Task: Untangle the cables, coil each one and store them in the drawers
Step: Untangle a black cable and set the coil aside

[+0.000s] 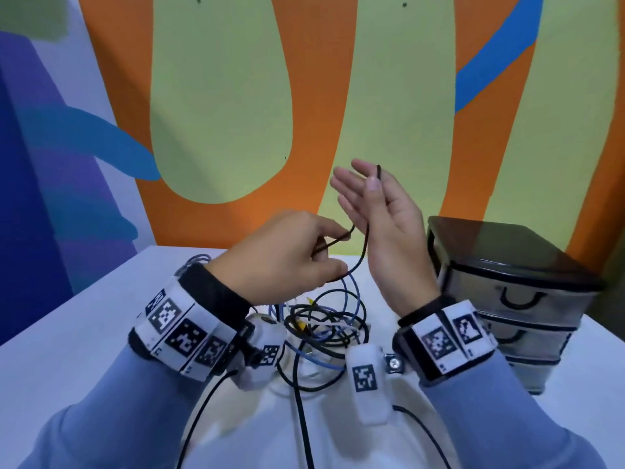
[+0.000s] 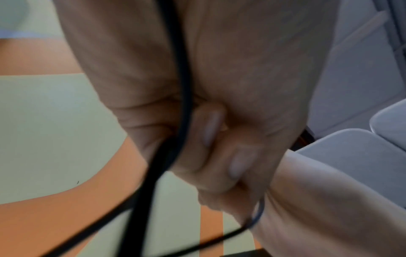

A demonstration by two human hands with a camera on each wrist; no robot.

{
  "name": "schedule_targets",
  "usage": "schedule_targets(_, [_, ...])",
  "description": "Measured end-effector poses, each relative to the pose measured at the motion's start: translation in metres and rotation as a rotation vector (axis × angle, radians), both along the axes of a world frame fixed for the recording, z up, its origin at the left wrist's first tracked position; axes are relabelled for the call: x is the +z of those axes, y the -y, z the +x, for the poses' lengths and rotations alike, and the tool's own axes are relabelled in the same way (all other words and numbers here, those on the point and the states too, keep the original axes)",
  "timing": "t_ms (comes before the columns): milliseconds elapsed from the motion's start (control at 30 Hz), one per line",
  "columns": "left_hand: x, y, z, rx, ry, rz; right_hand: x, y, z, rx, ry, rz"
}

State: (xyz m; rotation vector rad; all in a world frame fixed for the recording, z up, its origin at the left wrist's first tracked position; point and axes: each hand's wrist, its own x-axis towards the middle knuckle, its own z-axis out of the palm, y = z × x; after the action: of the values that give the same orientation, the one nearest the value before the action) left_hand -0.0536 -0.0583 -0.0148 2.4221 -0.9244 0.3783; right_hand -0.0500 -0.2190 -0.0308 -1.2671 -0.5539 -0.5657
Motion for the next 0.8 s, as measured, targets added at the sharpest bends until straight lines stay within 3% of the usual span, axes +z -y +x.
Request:
schedule_targets(100, [0.003, -0.005, -0.005, -0.120, -0.221, -0.166, -0.009, -0.001, 0.003, -0.250, 0.052, -0.213])
schedule_targets(200, [0.009, -0.014, -0.008, -0.266, -0.381, -0.375, -0.013, 0.006, 0.005, -0.357, 0.004, -0.258])
schedule_targets(367, [0.011, -0.024, 0.002, -0.345, -0.335, -0.647, -0.006, 0.009, -0.001, -0.422, 0.012, -0.506])
schedule_targets(500, [0.005, -0.029, 0.018, -0.230, -0.206, -0.810, -0.001, 0.011, -0.003, -0.092, -0.094, -0.528])
schedule_targets(633, [-0.001, -0.027, 0.026, -0.069, -0.017, -0.770, 0.004, 0.015, -0.008, 0.168, -0.212, -0.422])
schedule_targets(700, [-0.003, -0.025, 0.027, -0.064, -0.063, -0.760, 0.004, 0.014, -0.010, 0.277, -0.231, -0.312])
schedule_targets(800, [-0.004, -0.027, 0.027, -0.106, -0.264, -0.624, 0.005, 0.013, -0.014, 0.441, -0.272, -0.098])
